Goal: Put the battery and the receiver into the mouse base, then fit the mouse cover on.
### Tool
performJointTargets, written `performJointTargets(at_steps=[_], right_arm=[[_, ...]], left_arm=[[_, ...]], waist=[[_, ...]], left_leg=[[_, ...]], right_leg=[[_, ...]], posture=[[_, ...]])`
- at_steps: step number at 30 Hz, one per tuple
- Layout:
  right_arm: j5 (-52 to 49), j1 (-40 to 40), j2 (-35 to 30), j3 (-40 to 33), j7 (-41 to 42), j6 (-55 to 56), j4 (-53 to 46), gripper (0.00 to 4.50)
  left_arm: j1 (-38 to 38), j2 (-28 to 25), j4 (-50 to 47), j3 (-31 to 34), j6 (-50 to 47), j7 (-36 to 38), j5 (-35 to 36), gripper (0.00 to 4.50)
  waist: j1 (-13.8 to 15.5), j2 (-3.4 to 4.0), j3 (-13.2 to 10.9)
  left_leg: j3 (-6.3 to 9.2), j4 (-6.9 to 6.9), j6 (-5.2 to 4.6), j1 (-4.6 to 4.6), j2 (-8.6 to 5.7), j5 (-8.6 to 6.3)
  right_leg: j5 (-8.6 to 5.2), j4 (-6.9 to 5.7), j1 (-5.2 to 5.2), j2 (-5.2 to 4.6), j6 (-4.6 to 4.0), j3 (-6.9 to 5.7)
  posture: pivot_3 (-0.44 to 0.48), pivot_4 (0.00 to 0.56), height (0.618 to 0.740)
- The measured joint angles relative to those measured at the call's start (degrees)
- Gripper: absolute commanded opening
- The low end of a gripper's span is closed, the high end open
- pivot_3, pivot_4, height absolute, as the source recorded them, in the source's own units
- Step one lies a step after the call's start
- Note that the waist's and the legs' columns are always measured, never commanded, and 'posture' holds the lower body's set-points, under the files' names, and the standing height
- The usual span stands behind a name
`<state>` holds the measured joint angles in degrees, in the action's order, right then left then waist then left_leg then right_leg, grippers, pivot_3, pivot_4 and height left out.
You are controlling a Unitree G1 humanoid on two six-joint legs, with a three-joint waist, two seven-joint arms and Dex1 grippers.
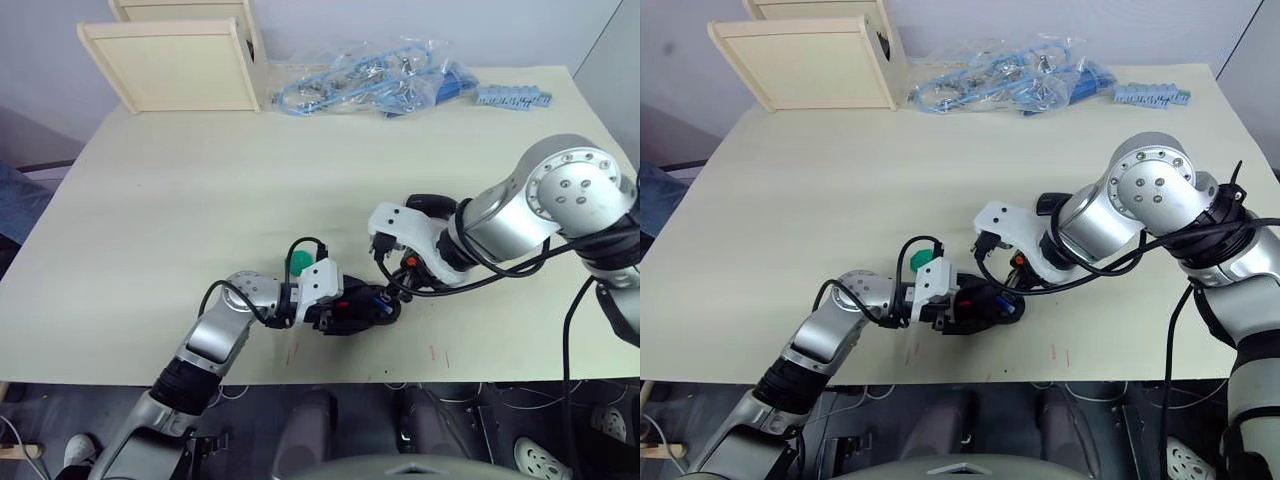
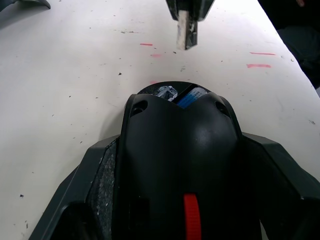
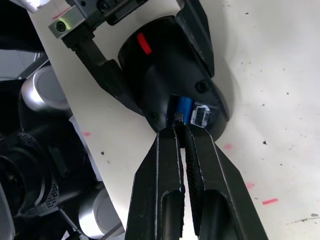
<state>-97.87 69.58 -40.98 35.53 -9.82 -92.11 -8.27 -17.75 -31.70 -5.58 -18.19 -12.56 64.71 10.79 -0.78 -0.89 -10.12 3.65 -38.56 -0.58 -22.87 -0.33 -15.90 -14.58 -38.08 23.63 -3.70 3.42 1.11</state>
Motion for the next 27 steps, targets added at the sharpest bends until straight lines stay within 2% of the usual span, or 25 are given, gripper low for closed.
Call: performJointTargets(at_steps=[8, 27], right_arm=[[2.4, 1.2, 3.4, 2.3, -0.5, -0.1, 3.7, 0.00], [5.5, -0.6, 4.9, 2.8, -1.7, -0.1, 5.8, 0.00]], left_arm=[[0.1, -0.1, -0.6, 0.0, -0.6, -0.2, -0.1, 3.03], [0.7, 0.0, -1.9, -0.1, -2.0, -1.3, -0.2, 3.03]], waist=[[-0.1, 0.00, 0.0], [-0.1, 0.00, 0.0]], left_leg=[[0.01, 0.00, 0.00, 0.00, -0.02, 0.00], [0.02, 0.01, 0.00, 0.00, -0.03, 0.00]], right_leg=[[0.00, -0.01, 0.01, 0.00, 0.00, -0.01], [0.00, -0.01, 0.01, 0.00, 0.00, -0.02]], posture=[[0.000, 0.150, 0.740], [0.000, 0.150, 0.740]])
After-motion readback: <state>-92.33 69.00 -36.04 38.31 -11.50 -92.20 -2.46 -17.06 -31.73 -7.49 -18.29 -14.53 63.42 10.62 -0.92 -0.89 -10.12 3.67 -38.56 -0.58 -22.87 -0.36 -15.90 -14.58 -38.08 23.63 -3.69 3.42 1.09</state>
